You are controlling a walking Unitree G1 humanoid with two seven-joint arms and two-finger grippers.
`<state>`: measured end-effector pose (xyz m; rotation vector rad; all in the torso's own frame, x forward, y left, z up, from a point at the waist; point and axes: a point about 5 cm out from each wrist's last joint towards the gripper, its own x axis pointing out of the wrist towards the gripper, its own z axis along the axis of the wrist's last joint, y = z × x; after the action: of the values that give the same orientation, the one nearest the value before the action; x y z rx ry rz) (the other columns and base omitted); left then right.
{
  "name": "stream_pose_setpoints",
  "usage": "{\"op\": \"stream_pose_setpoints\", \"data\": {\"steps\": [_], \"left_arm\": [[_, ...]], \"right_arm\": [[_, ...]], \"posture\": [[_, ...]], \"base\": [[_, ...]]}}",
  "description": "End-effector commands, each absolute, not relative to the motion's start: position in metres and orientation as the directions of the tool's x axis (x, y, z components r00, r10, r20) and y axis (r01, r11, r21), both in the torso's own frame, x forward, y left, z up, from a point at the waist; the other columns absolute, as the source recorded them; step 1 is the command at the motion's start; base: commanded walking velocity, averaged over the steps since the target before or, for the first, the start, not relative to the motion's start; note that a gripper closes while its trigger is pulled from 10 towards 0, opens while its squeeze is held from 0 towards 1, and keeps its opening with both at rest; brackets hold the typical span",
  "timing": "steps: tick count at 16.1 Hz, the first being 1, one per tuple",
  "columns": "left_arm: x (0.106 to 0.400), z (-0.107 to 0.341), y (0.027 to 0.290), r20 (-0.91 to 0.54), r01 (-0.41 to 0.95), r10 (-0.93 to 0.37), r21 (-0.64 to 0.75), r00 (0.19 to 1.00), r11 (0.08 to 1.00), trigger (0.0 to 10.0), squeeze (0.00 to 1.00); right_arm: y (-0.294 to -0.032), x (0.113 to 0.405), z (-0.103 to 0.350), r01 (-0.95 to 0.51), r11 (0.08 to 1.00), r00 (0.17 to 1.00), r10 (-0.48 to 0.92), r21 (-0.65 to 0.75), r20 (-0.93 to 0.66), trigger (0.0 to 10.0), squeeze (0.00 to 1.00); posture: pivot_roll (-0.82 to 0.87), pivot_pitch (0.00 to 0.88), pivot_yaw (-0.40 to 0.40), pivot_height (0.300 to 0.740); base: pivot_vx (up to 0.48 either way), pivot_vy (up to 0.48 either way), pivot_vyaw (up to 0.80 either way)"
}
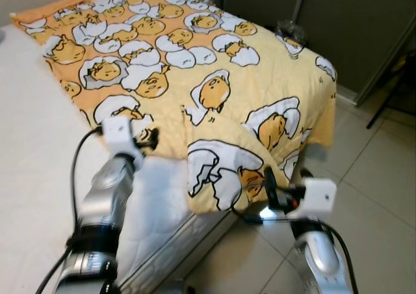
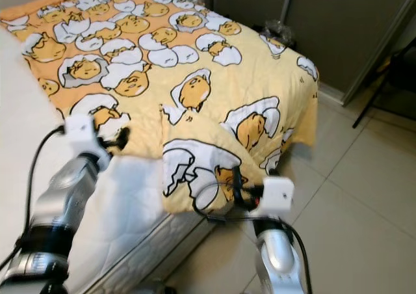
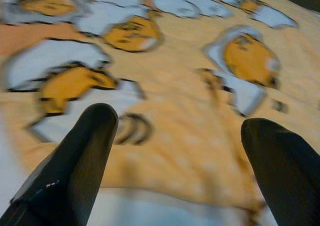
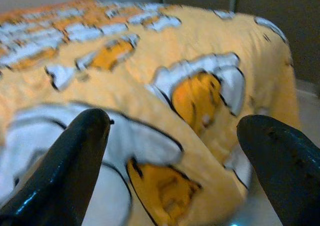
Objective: Clean up the room
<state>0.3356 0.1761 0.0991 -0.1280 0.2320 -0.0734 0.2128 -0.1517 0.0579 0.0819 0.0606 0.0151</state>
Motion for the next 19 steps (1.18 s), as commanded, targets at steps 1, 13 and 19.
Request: {"op": "stream_pose_setpoints", "data": {"steps": [1, 13, 19], "left_arm": [[0.336, 0.092, 0.164, -0.256, 0.111, -0.145, -0.146, 0.956, 0.983, 10.0, 0.0], [0.329, 0.044, 0.14, -0.388, 0.094, -0.181, -0.231, 0.904, 0.968, 10.0, 0.0], [0.325, 0.031, 0.128, -0.432, 0.149, -0.241, -0.236, 0.869, 0.96, 10.0, 0.0]], "right_arm": [[-0.154, 0.212, 0.061, -0.009, 0.997, 0.999, 0.013, 0.075, -0.048, 10.0, 0.0], [-0.156, 0.164, 0.064, -0.032, 0.997, 0.99, 0.041, 0.071, -0.135, 10.0, 0.0], [-0.151, 0.162, 0.064, -0.033, 0.996, 0.986, 0.047, 0.089, -0.16, 10.0, 0.0]], "posture": [[-0.05, 0.123, 0.068, 0.74], [-0.14, 0.267, 0.062, 0.74], [-0.13, 0.273, 0.069, 0.74]], "base": [[0.0, 0.0, 0.0], [0.0, 0.0, 0.0], [0.0, 0.0, 0.0]]}}
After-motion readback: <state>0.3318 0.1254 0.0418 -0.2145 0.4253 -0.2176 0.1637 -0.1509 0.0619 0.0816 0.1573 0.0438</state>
